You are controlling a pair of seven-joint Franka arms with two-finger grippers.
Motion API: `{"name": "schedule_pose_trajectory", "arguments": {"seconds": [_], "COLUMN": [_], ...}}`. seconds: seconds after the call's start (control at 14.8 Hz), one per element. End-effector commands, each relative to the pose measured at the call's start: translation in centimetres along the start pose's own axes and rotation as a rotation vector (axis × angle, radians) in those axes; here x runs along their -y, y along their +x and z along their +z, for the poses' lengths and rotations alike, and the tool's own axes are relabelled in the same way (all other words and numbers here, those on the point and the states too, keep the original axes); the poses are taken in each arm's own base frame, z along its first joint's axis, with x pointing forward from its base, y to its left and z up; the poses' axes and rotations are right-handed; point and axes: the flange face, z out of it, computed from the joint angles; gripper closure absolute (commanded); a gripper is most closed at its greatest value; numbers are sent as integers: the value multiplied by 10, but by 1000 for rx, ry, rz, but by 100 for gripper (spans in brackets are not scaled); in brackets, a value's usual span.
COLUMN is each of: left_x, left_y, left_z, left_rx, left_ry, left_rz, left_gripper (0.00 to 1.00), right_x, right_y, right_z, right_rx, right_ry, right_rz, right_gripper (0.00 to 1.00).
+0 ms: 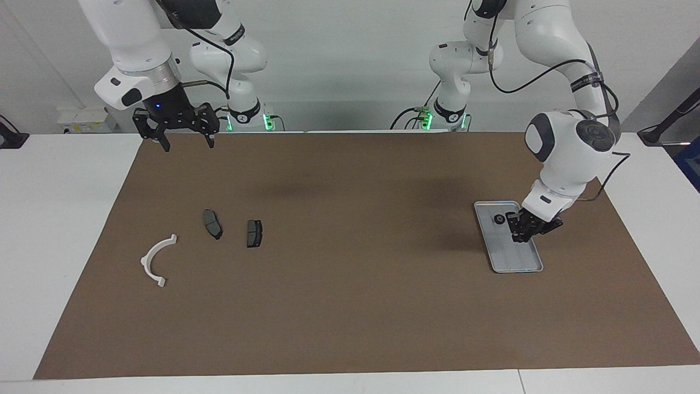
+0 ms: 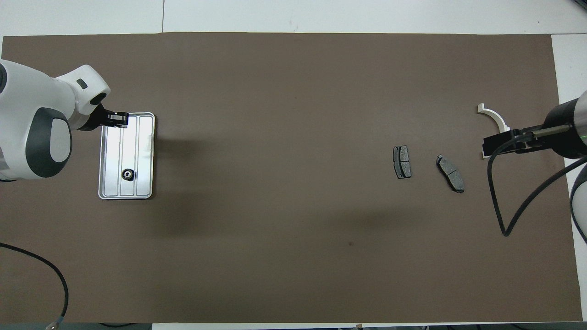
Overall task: Pick bearing gear from pile to tray
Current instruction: 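Carry the second bearing with the left gripper over the silver tray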
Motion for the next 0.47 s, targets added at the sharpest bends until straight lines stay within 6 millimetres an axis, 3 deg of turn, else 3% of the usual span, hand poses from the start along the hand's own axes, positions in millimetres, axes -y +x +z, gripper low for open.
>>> {"name": "schedule_pose_trajectory", "arguments": {"seconds": [0.0,0.41], "left_x": [26,39], "left_y": [-7,-6], "left_z": [10,52], "left_rx": [-27,-75], "left_ry": [-5,6], "left_rz": [14,-4], "left_gripper": [100,100], "right_x": [-2,-4], "right_y": [-2,-2], "right_z": [-1,1], "right_rx": [7,7], "right_ry": [18,18], "right_rz": [-13,-7], "right_gripper": [0,0]}}
